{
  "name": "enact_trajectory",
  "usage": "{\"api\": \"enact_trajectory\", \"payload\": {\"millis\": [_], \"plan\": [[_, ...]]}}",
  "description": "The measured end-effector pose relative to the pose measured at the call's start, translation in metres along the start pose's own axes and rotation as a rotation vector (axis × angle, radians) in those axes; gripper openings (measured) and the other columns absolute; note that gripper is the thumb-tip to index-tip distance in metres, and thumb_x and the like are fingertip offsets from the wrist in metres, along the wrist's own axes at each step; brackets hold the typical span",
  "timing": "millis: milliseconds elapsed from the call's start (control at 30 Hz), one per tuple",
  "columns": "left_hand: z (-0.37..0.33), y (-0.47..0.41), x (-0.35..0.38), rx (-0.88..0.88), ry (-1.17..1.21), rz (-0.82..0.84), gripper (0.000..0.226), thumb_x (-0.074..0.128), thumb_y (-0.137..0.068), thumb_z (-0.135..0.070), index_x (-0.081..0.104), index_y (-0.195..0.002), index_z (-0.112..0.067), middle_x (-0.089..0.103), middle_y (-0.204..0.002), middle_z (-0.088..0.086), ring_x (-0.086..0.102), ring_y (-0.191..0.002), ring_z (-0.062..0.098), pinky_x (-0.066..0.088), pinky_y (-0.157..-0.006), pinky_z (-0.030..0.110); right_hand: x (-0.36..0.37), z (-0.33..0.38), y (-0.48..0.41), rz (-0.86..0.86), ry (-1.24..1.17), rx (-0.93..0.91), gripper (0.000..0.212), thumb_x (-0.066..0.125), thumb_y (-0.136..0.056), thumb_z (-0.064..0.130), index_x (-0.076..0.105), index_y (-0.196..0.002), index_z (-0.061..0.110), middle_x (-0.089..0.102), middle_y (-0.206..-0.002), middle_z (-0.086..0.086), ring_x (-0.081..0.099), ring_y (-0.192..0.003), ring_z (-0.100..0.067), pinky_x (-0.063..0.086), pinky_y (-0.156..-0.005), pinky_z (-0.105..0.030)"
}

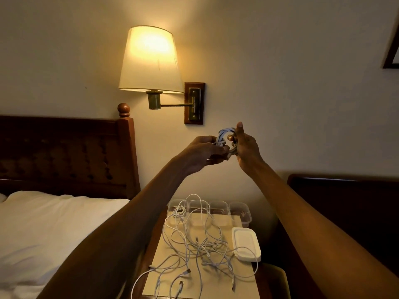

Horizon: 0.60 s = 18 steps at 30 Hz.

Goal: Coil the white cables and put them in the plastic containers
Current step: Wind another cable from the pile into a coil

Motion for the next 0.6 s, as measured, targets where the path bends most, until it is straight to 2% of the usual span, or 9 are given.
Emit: {"api": "enact_trajectory", "payload": {"millis": [100,200,300,367,467,533,600], "plan": [[-0.005,-0.003,-0.010,-0.040,-0.053,-0.006,0.024,0.062,-0.088,0.004,0.063,-0.112,0.001,0.069,-0.102,0.015,0.068,-0.096,0.023,0.056,-0.077,0.029,0.000,0.000,0.002,0.044,0.057,-0.012,0.046,0.031,-0.102,0.047,0.059,-0.107,0.011,0.061,-0.094,-0.002,0.057,-0.093,-0.023,0.049,-0.096,-0.040],[-0.009,-0.001,-0.017,-0.087,-0.135,0.038,0.026,0.061,-0.090,0.004,0.064,-0.115,0.003,0.068,-0.099,0.014,0.069,-0.088,0.020,0.055,-0.070,0.025,0.002,-0.002,0.002,0.038,0.103,-0.031,0.047,0.032,-0.102,0.046,0.060,-0.104,0.008,0.058,-0.085,0.001,0.051,-0.079,-0.014,0.047,-0.084,-0.033],[-0.011,0.002,-0.020,-0.145,-0.195,0.095,0.031,0.060,-0.091,0.006,0.062,-0.121,0.001,0.069,-0.100,0.014,0.069,-0.085,0.019,0.055,-0.070,0.025,0.002,-0.006,0.001,0.028,0.126,-0.022,0.050,0.032,-0.102,0.047,0.061,-0.098,0.006,0.057,-0.080,0.000,0.049,-0.075,-0.013,0.043,-0.072,-0.021],[-0.013,0.003,-0.024,-0.161,-0.313,0.162,0.038,0.061,-0.090,0.004,0.058,-0.128,-0.001,0.072,-0.104,0.016,0.070,-0.087,0.020,0.056,-0.074,0.026,0.001,-0.010,0.002,0.043,0.132,-0.016,0.051,0.032,-0.102,0.047,0.061,-0.092,0.007,0.057,-0.078,-0.001,0.049,-0.072,-0.013,0.043,-0.069,-0.020],[-0.015,0.006,-0.032,-0.109,-0.540,0.315,0.049,0.063,-0.090,0.001,0.050,-0.137,-0.008,0.072,-0.110,0.018,0.071,-0.091,0.022,0.057,-0.083,0.031,-0.001,-0.010,0.003,0.027,0.076,0.019,0.046,0.033,-0.102,0.047,0.060,-0.082,0.014,0.058,-0.079,-0.002,0.052,-0.075,-0.014,0.046,-0.073,-0.024],[-0.014,0.007,-0.034,-0.027,-0.615,0.317,0.052,0.063,-0.091,0.000,0.049,-0.139,-0.010,0.072,-0.109,0.017,0.072,-0.092,0.024,0.058,-0.087,0.035,-0.002,-0.009,0.002,0.043,0.015,0.049,0.045,0.035,-0.101,0.048,0.060,-0.083,0.015,0.060,-0.082,-0.005,0.055,-0.079,-0.018,0.050,-0.081,-0.030],[-0.009,0.007,-0.035,0.041,-0.585,0.280,0.052,0.063,-0.091,0.000,0.048,-0.140,-0.009,0.073,-0.108,0.016,0.071,-0.095,0.027,0.058,-0.088,0.036,-0.001,-0.008,0.002,0.053,-0.051,0.093,0.044,0.036,-0.100,0.049,0.060,-0.089,0.015,0.060,-0.088,-0.007,0.057,-0.085,-0.022,0.051,-0.091,-0.039]]}}
Point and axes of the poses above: each hand's wrist, its own y-axis away from the middle knuckle, its own x-axis out of the palm, z = x × y, the point moved 1 cm from there along -y, towards the middle knuckle
